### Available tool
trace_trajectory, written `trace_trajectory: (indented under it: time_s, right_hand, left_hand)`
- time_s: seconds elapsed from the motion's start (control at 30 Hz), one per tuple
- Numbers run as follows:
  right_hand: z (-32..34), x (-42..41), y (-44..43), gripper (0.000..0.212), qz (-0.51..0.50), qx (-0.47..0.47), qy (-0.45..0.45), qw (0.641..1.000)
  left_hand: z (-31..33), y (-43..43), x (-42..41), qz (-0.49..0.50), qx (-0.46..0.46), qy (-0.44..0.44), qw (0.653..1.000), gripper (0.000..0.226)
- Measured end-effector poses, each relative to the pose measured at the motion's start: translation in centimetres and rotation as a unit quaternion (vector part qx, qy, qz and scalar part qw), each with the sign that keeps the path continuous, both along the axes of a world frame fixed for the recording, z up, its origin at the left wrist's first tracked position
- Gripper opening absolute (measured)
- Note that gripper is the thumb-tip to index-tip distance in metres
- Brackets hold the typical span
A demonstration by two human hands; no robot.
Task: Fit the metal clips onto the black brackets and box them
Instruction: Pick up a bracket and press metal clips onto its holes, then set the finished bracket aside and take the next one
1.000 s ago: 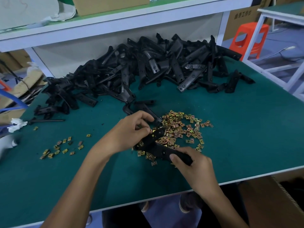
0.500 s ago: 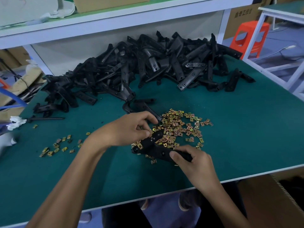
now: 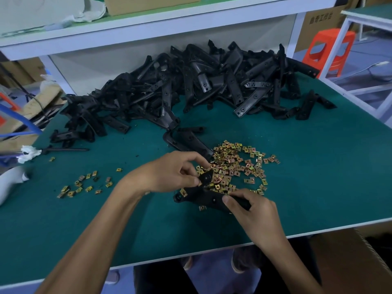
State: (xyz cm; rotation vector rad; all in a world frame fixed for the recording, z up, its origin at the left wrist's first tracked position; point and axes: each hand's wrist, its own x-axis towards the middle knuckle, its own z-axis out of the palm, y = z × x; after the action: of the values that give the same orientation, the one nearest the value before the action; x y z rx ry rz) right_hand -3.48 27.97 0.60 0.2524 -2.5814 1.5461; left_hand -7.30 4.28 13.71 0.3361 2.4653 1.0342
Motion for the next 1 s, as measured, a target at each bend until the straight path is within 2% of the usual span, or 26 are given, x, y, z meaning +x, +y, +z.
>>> trace_trajectory:
  time_s: [0.13,0.23,0.33,0.57,0.63,0.67,0.73,0.83,0.9,1.0]
  right_hand:
    - [-0.1,-0.1,-0.1,0.008,-0.033,-0.041,-0.012,0.999]
    - [0.1,0.1,-0.1,0.005,-0.058,-0.086,-0.015,0.995]
    - [0.1,0.3,0.1,0.007,-0.06,-0.113,-0.013,0.992]
    - [0.8,2.0,1.4,0.01,-0.068,-0.129,-0.028,0.989]
    - [0.7,3.7,2.7,0.005,-0.1,-0.137,-0.028,0.985]
    - [0.5,4.8,3.7,0.01,-0.126,-0.14,-0.025,0.982]
    - [-0.2,7.3,6.2,0.021,-0.199,-0.147,-0.023,0.969]
    - [-1.8,11.8,10.2,0.01,-0.311,-0.18,-0.039,0.932]
    - [-2.9,15.1,13.2,0.017,-0.386,-0.195,-0.054,0.9]
    - [-3.3,19.4,17.3,0.012,-0.488,-0.221,-0.076,0.841]
  left_hand:
    - [-0.7,-0.1,0.7,0.07,0.045,0.062,0.995,0.018]
    - [-2.0,-0.1,1.5,0.161,0.107,0.135,0.972,0.019]
    - [-3.6,0.2,2.5,0.211,0.135,0.171,0.953,0.023]
    - [-4.7,2.4,3.3,0.268,0.211,0.189,0.921,0.027]
    - [-4.9,3.6,3.4,0.259,0.224,0.185,0.921,0.027]
    - [-5.2,4.3,3.5,0.239,0.223,0.185,0.927,0.026]
    - [-6.3,6.0,3.3,0.192,0.226,0.166,0.941,0.025]
    - [-9.0,8.5,2.6,0.137,0.224,0.112,0.958,0.019]
    - [-10.6,10.1,2.3,0.099,0.203,0.088,0.97,0.019]
    - [-12.6,11.1,1.7,0.067,0.175,0.072,0.98,0.054]
